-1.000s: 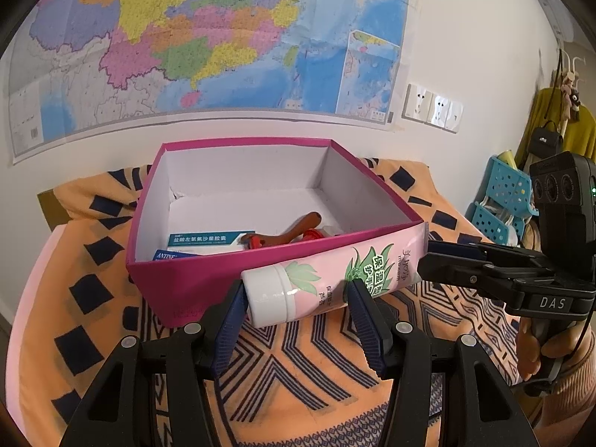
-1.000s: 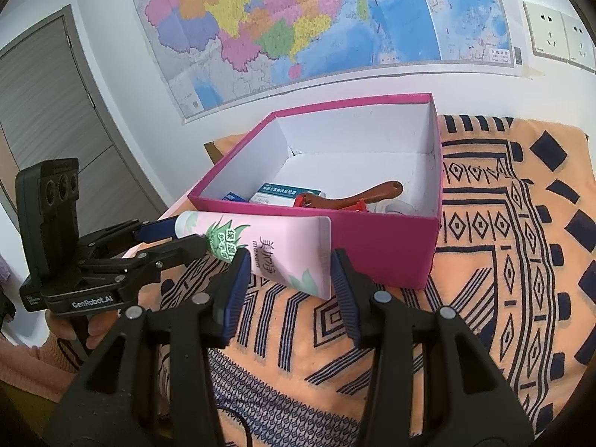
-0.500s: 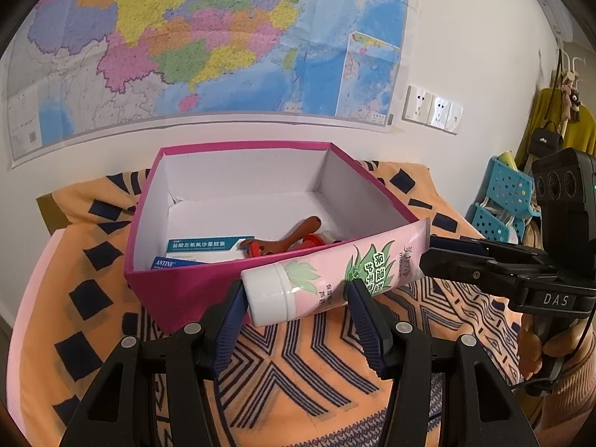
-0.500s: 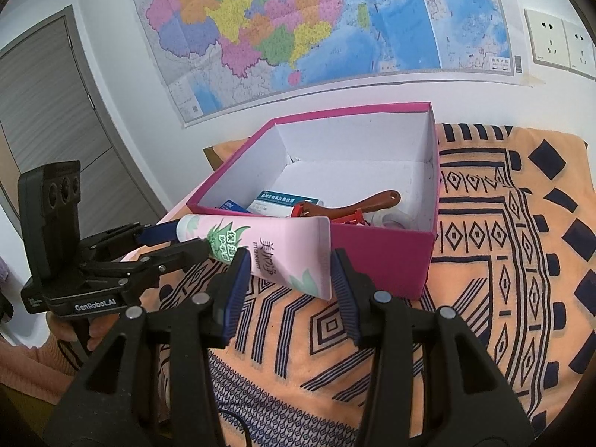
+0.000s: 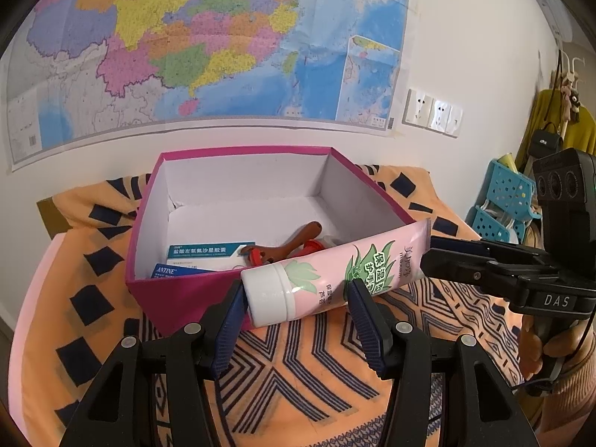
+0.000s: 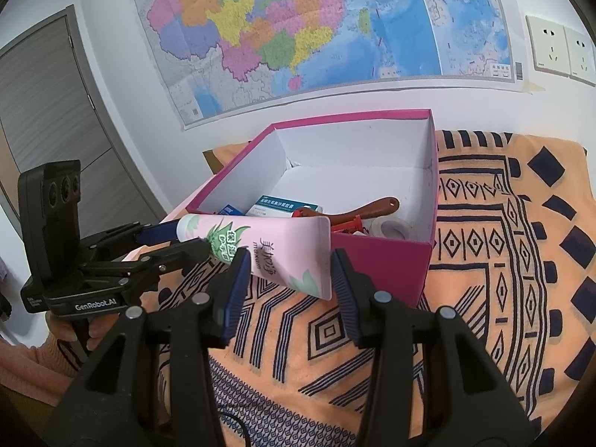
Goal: Organize rigid objects
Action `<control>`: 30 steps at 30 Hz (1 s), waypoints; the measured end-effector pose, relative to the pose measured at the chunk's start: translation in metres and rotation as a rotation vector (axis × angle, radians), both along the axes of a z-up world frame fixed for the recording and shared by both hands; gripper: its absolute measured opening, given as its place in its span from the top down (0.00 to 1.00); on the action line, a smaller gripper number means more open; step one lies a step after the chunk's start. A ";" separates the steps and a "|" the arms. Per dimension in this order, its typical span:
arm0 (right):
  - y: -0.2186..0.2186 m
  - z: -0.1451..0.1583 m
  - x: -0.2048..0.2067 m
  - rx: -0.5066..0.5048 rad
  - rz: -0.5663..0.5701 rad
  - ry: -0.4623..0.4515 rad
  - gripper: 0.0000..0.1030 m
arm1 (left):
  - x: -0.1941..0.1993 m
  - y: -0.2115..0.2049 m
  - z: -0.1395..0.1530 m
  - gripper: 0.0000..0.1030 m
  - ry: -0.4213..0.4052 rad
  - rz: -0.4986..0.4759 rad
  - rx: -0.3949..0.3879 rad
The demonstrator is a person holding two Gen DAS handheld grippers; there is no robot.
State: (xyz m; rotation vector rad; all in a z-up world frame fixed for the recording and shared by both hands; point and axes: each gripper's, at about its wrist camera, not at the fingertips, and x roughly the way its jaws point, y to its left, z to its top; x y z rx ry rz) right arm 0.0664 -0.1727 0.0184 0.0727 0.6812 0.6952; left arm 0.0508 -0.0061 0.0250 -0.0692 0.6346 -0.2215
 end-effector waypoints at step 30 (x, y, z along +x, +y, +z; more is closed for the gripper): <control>0.000 0.005 0.010 0.001 0.000 -0.011 0.54 | 0.008 0.002 0.003 0.46 -0.008 0.000 -0.002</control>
